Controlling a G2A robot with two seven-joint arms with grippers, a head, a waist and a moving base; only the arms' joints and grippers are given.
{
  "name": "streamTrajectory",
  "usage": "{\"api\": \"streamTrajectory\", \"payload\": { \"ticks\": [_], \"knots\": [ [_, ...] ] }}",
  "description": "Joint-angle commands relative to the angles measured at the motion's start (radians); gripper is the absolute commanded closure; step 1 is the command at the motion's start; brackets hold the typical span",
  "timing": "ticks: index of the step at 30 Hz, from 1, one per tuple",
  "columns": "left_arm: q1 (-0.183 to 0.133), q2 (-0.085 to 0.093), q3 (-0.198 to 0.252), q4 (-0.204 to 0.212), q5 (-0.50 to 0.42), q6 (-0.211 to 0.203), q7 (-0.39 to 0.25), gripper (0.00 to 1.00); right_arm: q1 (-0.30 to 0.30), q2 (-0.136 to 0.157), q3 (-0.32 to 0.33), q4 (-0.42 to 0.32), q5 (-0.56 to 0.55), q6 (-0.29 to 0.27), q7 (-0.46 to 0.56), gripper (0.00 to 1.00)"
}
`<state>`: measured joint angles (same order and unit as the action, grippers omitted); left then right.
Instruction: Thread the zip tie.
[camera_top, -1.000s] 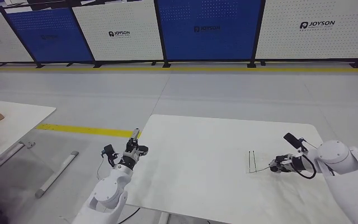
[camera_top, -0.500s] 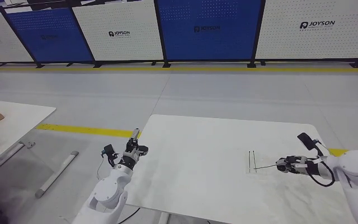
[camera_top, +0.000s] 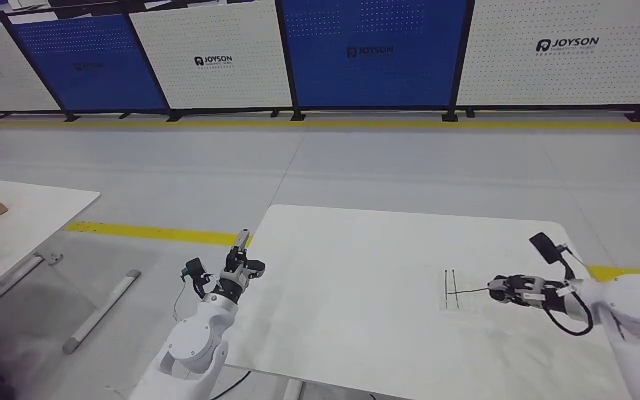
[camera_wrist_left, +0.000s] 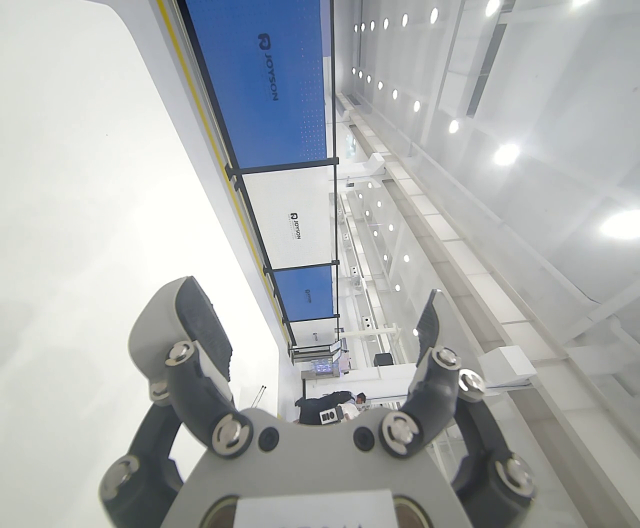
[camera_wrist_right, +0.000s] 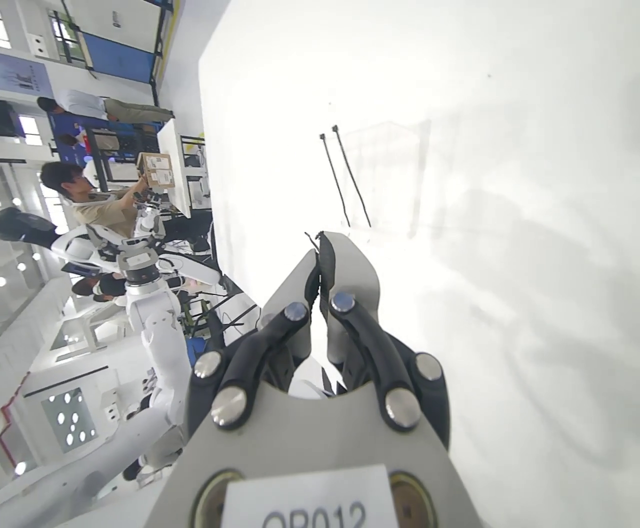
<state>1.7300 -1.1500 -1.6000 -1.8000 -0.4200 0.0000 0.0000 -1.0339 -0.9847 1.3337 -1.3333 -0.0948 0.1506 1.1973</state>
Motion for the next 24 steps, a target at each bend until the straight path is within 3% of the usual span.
{"api": "streamTrajectory", "payload": {
  "ticks": [1,6,21,24],
  "knots": [
    [0.000,0.000,0.000,0.000,0.000,0.000,0.000,0.00,-0.021,0.000,0.013,-0.033,0.051,-0.034,-0.005,1.00],
    [0.000,0.000,0.000,0.000,0.000,0.000,0.000,0.00,-0.063,0.000,0.002,-0.115,0.069,-0.041,-0.043,1.00],
    [0.000,0.000,0.000,0.000,0.000,0.000,0.000,0.00,-0.063,0.000,0.002,-0.115,0.069,-0.041,-0.043,1.00],
    [0.000,0.000,0.000,0.000,0.000,0.000,0.000,0.00,-0.084,-0.007,0.001,-0.120,0.146,-0.084,-0.109,1.00]
  ]
}}
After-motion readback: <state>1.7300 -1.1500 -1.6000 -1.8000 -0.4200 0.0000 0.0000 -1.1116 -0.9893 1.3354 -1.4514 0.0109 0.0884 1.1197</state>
